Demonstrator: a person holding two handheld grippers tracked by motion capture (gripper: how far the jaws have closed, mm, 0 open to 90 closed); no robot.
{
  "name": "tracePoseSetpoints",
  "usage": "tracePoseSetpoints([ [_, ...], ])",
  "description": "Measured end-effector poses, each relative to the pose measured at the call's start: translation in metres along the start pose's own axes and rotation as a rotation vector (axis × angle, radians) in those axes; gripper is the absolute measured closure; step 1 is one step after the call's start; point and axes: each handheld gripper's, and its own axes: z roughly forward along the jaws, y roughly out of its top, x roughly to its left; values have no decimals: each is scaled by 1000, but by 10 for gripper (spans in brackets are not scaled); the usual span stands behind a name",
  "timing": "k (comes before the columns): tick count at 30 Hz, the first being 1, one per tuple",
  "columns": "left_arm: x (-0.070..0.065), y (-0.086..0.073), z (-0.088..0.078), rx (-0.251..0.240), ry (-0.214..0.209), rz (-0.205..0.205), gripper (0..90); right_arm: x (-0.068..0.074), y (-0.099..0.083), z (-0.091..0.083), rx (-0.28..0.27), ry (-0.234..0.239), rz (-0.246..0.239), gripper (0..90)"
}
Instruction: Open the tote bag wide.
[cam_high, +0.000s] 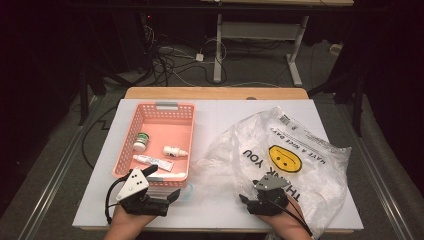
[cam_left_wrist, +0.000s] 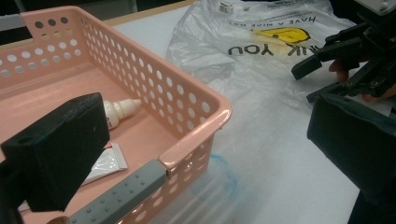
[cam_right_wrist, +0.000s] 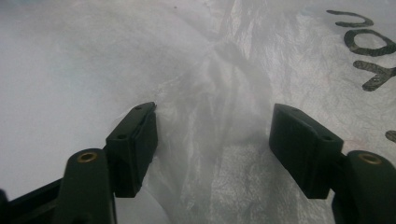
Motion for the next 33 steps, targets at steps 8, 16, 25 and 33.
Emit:
tracePoseSetpoints([
  [8,0,0,0,3,-1,4,0,-10,-2,-3,-9,4,48,616],
  [16,0,0,0,2,1,5,0,-19,-5,-8,-25,19,95,809],
  [25,-1,1,-1,0,2,4,0,-30,-2,-18,-125,-7,126,900],
  [33,-2,1,1,-2,-2,2,0,-50,10,-32,-234,-46,157,900],
])
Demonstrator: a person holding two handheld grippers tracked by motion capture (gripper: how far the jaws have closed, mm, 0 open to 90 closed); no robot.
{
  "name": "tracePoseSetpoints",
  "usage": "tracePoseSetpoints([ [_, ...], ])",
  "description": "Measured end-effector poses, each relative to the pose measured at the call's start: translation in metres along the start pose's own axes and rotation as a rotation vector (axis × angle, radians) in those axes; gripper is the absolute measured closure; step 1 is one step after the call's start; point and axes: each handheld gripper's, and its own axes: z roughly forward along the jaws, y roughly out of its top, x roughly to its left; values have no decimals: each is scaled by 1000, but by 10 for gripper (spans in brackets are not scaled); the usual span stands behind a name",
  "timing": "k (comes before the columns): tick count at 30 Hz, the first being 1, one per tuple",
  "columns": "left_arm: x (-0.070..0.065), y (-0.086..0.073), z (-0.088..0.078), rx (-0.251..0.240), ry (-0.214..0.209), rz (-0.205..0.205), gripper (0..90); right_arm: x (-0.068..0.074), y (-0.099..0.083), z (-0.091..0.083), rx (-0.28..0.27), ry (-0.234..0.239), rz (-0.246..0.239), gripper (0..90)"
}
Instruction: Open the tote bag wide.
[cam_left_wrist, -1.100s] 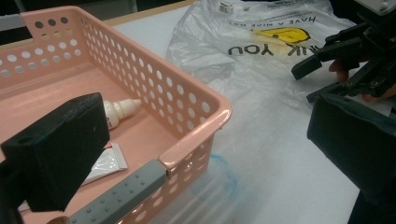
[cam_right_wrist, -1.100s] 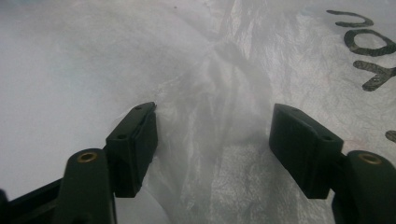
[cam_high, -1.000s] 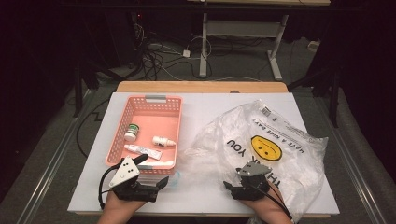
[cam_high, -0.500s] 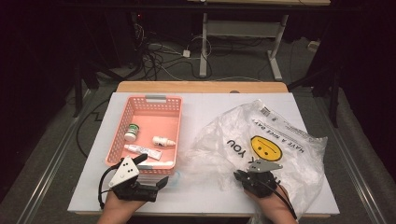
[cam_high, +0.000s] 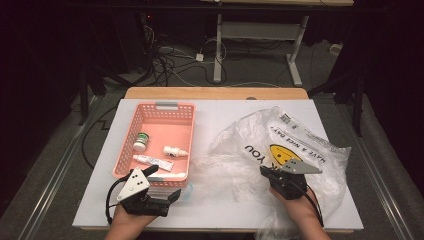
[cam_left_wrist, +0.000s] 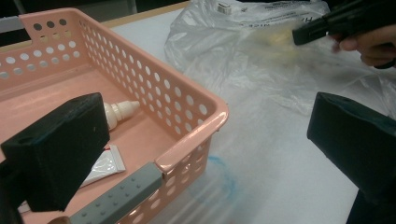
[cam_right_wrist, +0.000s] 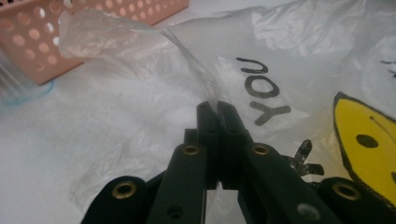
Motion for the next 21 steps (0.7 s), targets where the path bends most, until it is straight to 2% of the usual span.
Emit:
tracePoseSetpoints([
  [13,2,0,0,0,-3,-5,0,-9,32,-16,-136,-46,22,900],
  [21,3,0,0,-1,-4,-9,0,-10,52,-25,-199,-67,-10,900],
])
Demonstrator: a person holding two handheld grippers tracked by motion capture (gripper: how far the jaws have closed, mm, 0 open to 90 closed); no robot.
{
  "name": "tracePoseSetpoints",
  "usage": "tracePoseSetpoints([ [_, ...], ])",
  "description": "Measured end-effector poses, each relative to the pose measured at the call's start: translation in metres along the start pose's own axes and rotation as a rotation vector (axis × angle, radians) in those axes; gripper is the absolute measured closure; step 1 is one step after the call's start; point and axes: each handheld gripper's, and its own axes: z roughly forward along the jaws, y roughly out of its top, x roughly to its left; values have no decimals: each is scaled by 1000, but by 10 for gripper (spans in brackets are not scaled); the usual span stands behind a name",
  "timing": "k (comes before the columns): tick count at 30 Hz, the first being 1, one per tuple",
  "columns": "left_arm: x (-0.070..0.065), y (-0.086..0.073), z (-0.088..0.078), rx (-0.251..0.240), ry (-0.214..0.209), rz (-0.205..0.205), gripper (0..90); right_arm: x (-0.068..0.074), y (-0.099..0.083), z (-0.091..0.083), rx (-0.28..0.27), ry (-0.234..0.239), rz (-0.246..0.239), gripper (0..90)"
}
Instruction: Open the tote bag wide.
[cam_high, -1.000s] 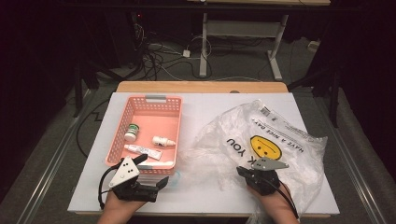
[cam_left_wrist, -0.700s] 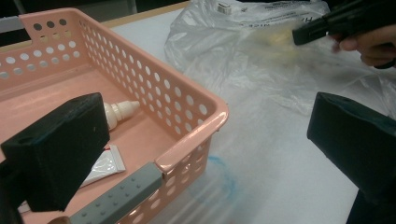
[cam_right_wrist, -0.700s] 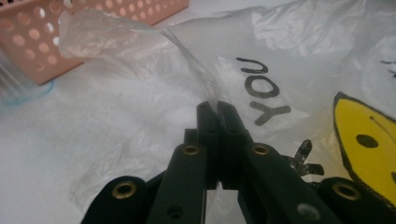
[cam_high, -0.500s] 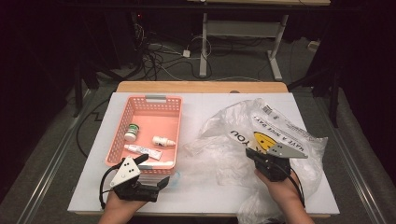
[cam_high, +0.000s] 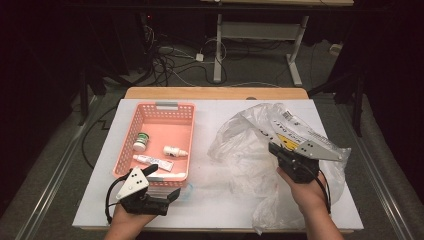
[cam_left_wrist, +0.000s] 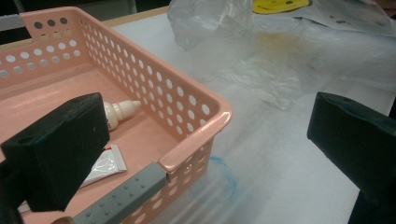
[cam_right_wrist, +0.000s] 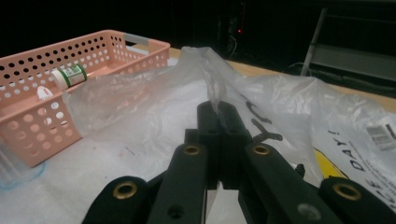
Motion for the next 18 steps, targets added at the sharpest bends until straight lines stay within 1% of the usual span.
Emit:
tracePoseSetpoints([
  [4,1,0,0,0,2,-2,0,2,8,-3,-17,-9,-24,900],
  [8,2,0,0,0,7,-2,0,3,15,-7,-49,-11,-36,900],
  [12,2,0,-1,-5,12,-4,0,3,21,-8,-69,-21,-35,900],
  [13,3,0,-1,-5,13,-3,0,2,22,-9,-77,-23,-44,900],
  [14,3,0,-2,-5,15,-4,0,3,23,-10,-80,-24,-29,900],
  [18,5,1,-3,-10,25,-8,0,1,28,-12,-105,-32,-34,900],
])
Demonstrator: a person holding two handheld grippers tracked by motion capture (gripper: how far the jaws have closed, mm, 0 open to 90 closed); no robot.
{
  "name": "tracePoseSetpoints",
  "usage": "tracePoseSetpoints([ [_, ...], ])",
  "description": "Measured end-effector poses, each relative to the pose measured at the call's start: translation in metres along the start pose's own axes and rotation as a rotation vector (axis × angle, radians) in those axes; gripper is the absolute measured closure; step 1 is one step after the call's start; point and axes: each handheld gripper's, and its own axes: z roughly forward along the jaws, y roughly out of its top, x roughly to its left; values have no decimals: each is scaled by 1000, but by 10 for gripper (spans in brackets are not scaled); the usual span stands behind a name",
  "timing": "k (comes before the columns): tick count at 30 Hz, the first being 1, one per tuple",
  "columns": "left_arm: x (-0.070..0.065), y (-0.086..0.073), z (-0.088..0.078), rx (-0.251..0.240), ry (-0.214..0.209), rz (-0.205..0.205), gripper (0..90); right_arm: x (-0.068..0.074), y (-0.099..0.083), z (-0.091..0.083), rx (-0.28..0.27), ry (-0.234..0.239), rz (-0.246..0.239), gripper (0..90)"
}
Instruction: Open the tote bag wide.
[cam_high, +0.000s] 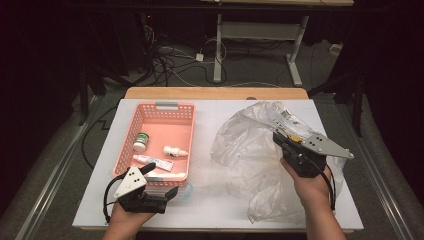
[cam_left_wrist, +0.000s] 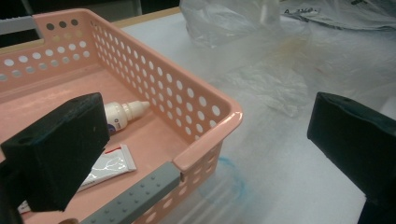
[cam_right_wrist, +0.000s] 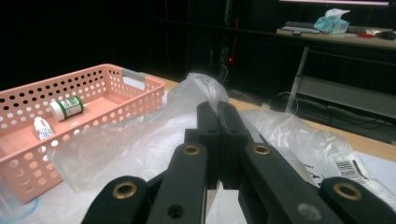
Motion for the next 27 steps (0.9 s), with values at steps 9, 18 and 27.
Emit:
tracePoseSetpoints([
  [9,9,0,-6,-2,29,-20,0,-2,-9,3,-10,23,36,900],
  [18,19,1,-12,-4,58,-45,0,-2,-12,4,-2,36,38,900],
  [27,35,0,-23,-5,106,-72,0,-7,-15,2,-3,37,44,900],
])
